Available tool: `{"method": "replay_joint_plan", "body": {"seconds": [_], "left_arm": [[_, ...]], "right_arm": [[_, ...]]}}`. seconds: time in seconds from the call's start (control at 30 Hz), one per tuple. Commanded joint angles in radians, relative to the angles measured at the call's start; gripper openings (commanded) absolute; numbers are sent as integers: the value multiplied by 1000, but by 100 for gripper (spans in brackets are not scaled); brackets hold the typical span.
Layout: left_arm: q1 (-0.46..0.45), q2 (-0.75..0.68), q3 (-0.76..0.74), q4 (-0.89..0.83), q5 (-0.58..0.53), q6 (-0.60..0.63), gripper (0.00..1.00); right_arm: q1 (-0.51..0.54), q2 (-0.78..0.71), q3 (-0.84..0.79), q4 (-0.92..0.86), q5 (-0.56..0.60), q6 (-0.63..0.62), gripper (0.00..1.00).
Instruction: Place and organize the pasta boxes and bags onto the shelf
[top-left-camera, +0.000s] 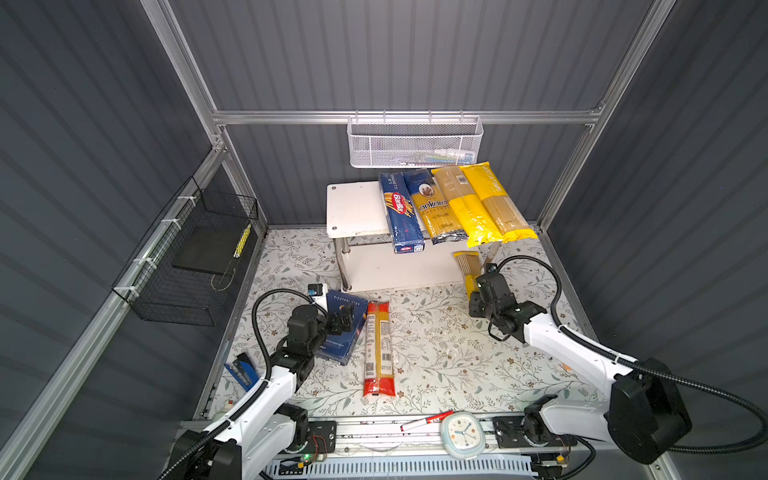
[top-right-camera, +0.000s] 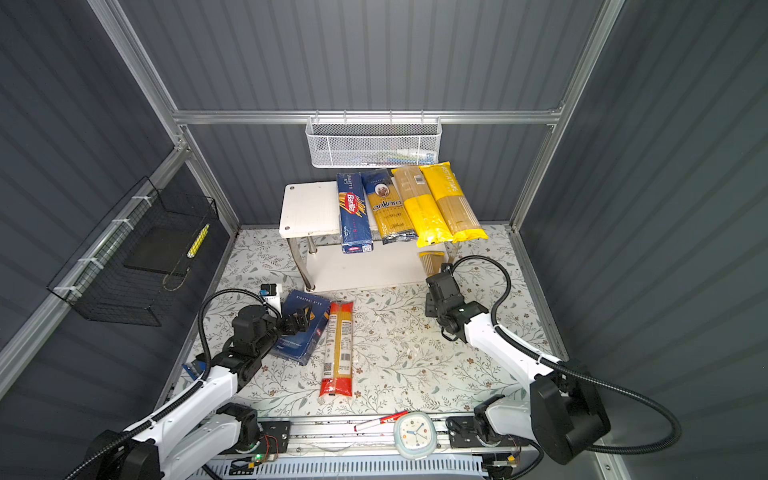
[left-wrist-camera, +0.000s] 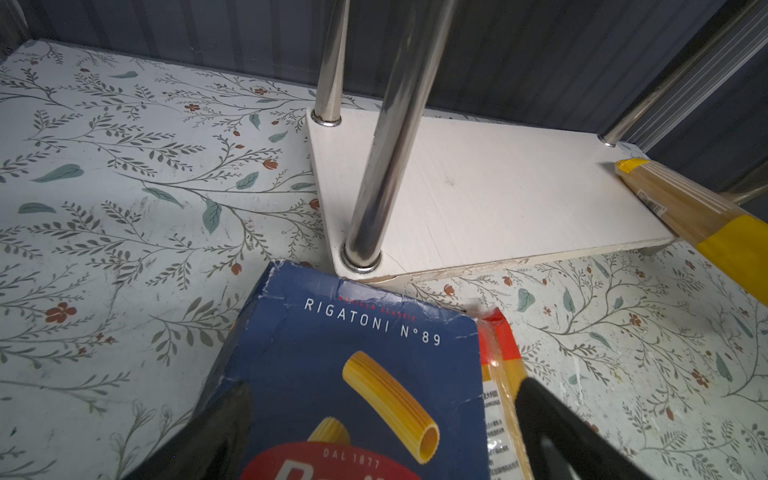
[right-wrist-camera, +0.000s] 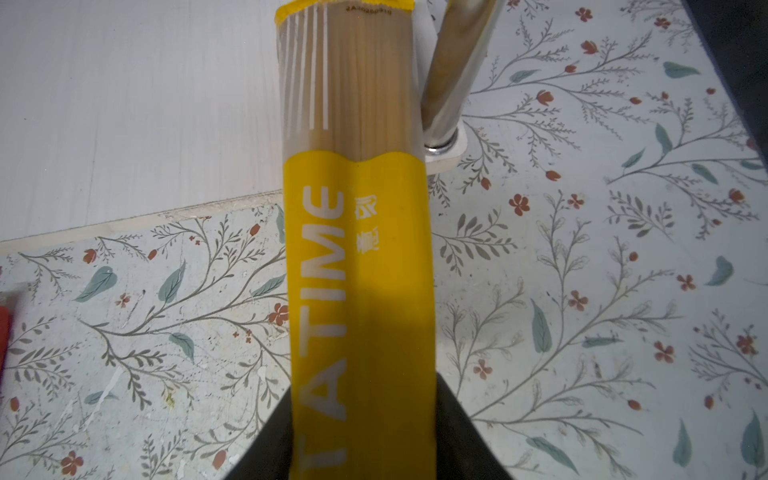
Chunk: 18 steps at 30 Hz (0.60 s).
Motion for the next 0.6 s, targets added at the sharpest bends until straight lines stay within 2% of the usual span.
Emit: {"method": "replay_joint_plan", "body": {"seconds": [0.0,0.33,0.57], "left_arm": [[-2,-14,-4,-6,0,-2,99],[-2,-17,-5,-6,1,-3,100],[-2,-14,-3,-6,4,-4,100]], "right_arm": [[1,18,72,115,-14,-86,2],[-56,100,128,163,5,-16,4],[-73,185,185,191,-13,-40,7]]}}
